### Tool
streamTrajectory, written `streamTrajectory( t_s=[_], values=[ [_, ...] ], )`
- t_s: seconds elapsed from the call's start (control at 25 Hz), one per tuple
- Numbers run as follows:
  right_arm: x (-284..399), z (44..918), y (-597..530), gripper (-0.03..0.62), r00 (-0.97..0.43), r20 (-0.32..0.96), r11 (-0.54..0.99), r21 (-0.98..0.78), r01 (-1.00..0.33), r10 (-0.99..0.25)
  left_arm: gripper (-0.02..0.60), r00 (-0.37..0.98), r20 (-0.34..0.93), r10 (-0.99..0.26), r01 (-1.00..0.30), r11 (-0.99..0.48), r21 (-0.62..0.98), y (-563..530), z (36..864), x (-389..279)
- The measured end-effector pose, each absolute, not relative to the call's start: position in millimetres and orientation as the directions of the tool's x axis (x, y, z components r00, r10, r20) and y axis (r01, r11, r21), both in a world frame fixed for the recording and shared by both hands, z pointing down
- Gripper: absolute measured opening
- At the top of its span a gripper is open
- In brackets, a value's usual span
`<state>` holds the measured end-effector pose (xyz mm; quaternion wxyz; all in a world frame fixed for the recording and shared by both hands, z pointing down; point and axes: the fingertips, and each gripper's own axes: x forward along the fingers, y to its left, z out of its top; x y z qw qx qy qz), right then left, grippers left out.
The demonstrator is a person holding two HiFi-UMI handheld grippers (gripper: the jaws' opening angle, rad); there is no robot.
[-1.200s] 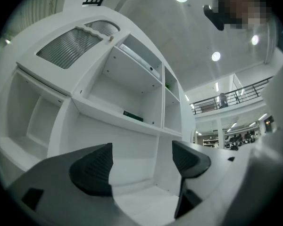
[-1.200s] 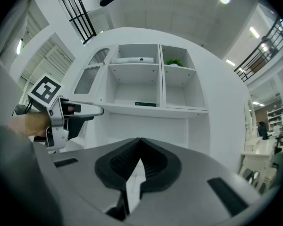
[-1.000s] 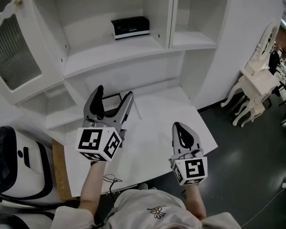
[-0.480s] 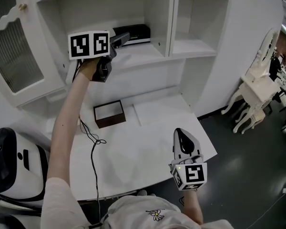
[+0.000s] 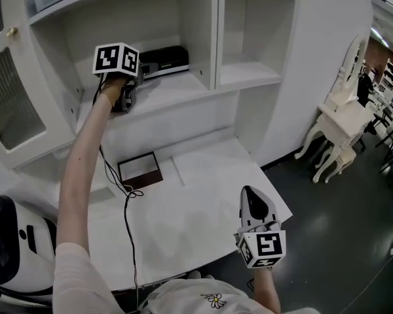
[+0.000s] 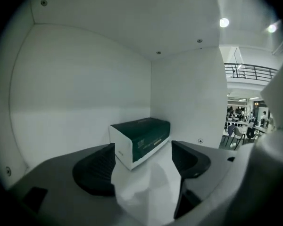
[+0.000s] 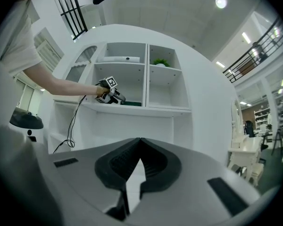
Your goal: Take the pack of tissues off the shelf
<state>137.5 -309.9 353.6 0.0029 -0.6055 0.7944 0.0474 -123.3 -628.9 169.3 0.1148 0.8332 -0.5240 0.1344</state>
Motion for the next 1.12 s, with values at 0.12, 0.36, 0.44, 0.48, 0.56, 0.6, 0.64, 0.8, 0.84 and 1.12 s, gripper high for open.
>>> streamTrajectory(
  t_s=[0.12, 0.36, 0.44, 0.48, 0.56, 0.6, 0.64, 0.8, 0.84, 1.12],
  values=[
    [140, 356, -312, 0.003, -0.261, -0.054, 0.257, 0.074, -0.964, -0.964, 0.366, 0.443, 0.355, -0.823, -0.891, -0.448, 0.073, -632, 177, -115],
    [140, 356, -314, 0.003, -0.265, -0.053, 0.261, 0.07, -0.963, -0.963, 0.339, 0.428, 0.35, -0.833, -0.894, -0.448, 0.026, -627, 176, -102],
    [138, 355, -315, 0.003, -0.273, -0.059, 0.269, 0.069, -0.961, -0.96, 0.339, 0.443, 0.348, -0.826, -0.885, -0.465, 0.023, -619, 175, -99],
    [137, 354, -315, 0.003, -0.279, -0.06, 0.275, 0.068, -0.959, -0.958, 0.339, 0.457, 0.346, -0.819, -0.878, -0.478, 0.027, -613, 175, -97],
    [133, 353, -317, 0.003, -0.296, -0.061, 0.292, 0.067, -0.954, -0.953, 0.337, 0.487, 0.34, -0.805, -0.861, -0.508, 0.031, -601, 173, -90],
    [130, 352, -317, 0.003, -0.306, -0.059, 0.302, 0.068, -0.951, -0.95, 0.336, 0.5, 0.337, -0.798, -0.853, -0.521, 0.031, -595, 173, -87],
    [127, 353, -318, 0.003, -0.317, -0.056, 0.313, 0.07, -0.947, -0.947, 0.336, 0.512, 0.334, -0.792, -0.845, -0.534, 0.029, -590, 173, -84],
    [118, 358, -316, 0.003, -0.344, -0.041, 0.34, 0.068, -0.938, -0.938, 0.333, 0.548, 0.319, -0.773, -0.82, -0.571, 0.024, -574, 172, -71],
    [116, 358, -315, 0.003, -0.347, -0.04, 0.344, 0.067, -0.936, -0.937, 0.333, 0.554, 0.316, -0.771, -0.816, -0.577, 0.022, -571, 172, -68],
    [118, 348, -314, 0.003, -0.344, -0.062, 0.339, 0.076, -0.938, -0.937, 0.318, 0.585, 0.306, -0.751, -0.793, -0.608, 0.022, -557, 173, -51]
  ],
)
